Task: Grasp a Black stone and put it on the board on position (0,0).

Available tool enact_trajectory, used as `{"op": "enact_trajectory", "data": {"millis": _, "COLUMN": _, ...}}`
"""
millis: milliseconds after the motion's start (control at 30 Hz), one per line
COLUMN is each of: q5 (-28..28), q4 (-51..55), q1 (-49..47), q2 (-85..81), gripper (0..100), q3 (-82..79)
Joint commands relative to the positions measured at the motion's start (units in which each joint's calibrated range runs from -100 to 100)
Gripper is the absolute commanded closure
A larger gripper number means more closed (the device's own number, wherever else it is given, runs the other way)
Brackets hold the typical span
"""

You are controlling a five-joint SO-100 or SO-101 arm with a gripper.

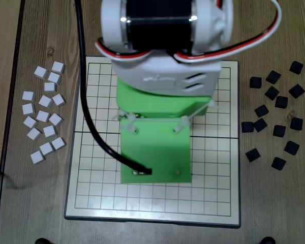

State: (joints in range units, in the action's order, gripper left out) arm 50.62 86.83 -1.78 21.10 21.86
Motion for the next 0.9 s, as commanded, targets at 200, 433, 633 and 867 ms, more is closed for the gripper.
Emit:
{"op": "enact_trajectory", "data": {"millis": 200, "q5": 0.15, "q4": -5.76, "q1": 2.19, "q2": -1.64, "gripper": 94, "q3": -4.85}}
{"op": "enact_trajectory", "data": {"millis": 433, "q5": 0.10, "q4": -8.82, "q1": 2.64, "q2": -0.88, "gripper": 94, "q3": -8.24}}
{"op": "enact_trajectory", "data": {"millis": 633, "q5": 0.00, "q4": -12.46, "q1": 2.83, "q2": -1.13, "gripper": 94, "q3": -13.16}}
{"op": "enact_trajectory", "data": {"millis": 867, "q5": -0.15, "q4": -15.52, "q1": 2.92, "q2": -1.38, "gripper": 94, "q3": -16.93}}
